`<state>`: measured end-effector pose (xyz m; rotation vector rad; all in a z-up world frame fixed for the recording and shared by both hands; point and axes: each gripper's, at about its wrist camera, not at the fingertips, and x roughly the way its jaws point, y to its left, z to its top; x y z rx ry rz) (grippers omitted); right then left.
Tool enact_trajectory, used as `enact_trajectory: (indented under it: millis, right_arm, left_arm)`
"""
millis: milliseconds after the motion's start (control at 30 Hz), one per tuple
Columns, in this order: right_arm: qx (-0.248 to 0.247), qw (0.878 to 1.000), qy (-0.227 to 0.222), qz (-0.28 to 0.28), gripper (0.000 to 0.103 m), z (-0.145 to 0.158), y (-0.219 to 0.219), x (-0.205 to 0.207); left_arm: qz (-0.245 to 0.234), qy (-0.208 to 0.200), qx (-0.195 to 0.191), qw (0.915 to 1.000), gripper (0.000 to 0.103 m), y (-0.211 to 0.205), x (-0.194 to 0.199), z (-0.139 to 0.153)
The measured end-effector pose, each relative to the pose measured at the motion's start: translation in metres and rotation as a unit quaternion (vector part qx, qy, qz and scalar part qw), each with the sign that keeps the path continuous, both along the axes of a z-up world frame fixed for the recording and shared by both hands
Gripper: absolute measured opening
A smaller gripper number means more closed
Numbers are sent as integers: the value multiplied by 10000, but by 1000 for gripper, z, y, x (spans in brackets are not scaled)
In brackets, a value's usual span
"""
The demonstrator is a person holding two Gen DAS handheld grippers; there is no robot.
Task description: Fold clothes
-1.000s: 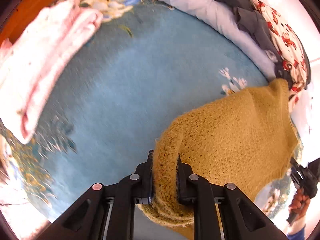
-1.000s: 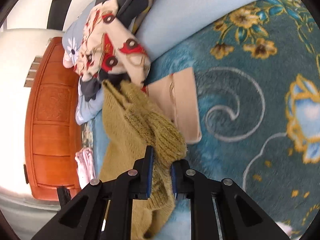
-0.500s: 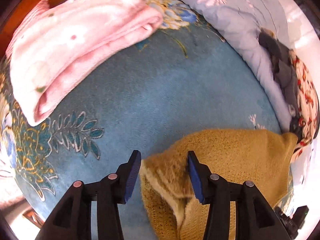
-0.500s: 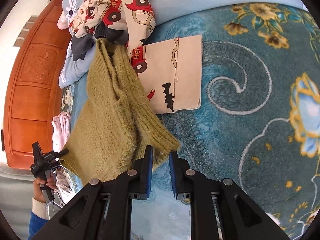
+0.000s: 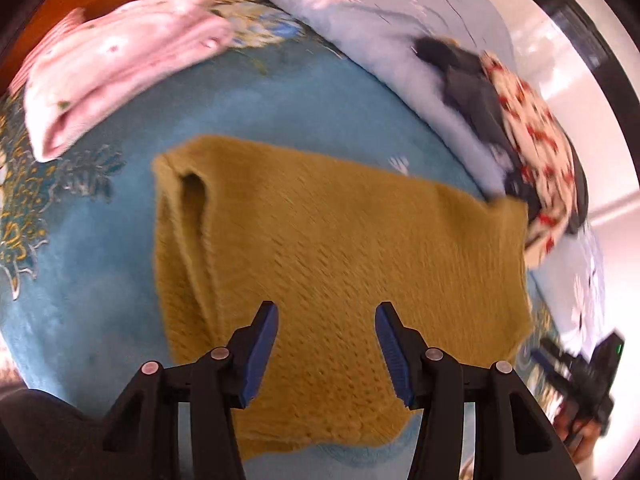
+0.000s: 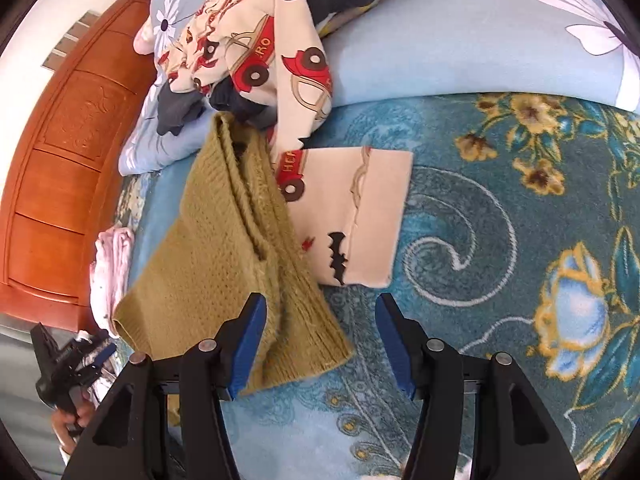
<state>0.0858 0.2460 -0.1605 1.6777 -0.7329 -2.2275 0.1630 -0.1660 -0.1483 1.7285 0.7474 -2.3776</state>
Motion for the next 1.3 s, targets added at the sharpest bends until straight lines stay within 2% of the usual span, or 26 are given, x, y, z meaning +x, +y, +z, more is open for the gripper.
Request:
enact_trajectory:
  millis: [100,233,267,400,500,567,633,667,733,767,833,967,1033,1067,1133,1167,1233,1300]
  right_arm:
    - [-257,9996,-88,-104,58,-15,-15,-16]
    - [-479,9986,-160,-150,58,-25,-25,-22]
    - [-489,9986,-151,-131,58,-26,-29,-23]
    - [-397,9987,-270,-181,58,-37,-42,-28]
    - [-327,9985,-301,-328,58,-36,-47,-30]
    - [-366,9975,-387,-463,58,-36,-50,-32]
    - [-344,9961,-566,-582,54,-34,-53,-33]
    - [-264,9959,-670,-543,43,-33,-58,-33]
    - [44,9970,-726,-283,31,-25,-72,-34]
    - [200,9977,-637,-143,24,-16,-80,-33]
    - [388,9985,-358,112,22,4,-98,-31]
    - [626,9941,418,776,20,56,-155,-17]
    - [739,9833,931,1379,20,84,-199,-2]
    - [781,9742,1203,1745,20,95,-224,8]
    - [725,9467,1658,2665,20,108,-273,38]
    - [674,9289,1859,3133,20,114,-296,54]
    - [693,8923,2017,3979,20,107,-341,82]
    - [934,8705,1777,4494,20,79,-376,102]
  left_arm:
    - [-712,-220,112,9972,55,45,3,-20]
    - [-1192,-615,4,9910,55,71,7,-45]
    - [-1137,-717,44,9909,55,69,6,-50]
    - [-616,-573,851,9928,55,43,9,-53]
    - [-208,-382,1495,9878,55,21,16,-54]
    - [46,-195,1739,9846,55,8,21,-47]
    - [313,74,1697,9850,55,-5,30,-35]
    - [497,228,1624,9852,55,-14,35,-30]
    - [905,562,1428,9840,55,-37,46,-21]
    - [1100,731,1341,9821,55,-49,51,-17]
    - [1470,1029,1261,9757,55,-74,64,-6]
    - [2084,1460,1483,9556,57,-121,89,1]
    - [2394,1578,1666,9434,57,-140,103,1]
    - [2528,1616,1745,9378,58,-147,108,0]
    - [2726,1694,1909,9277,59,-155,114,-3]
    - [2786,1738,1991,9233,59,-158,116,-4]
    - [2769,1790,2005,9225,59,-157,114,-3]
    - [2744,1771,1911,9256,59,-155,113,-1]
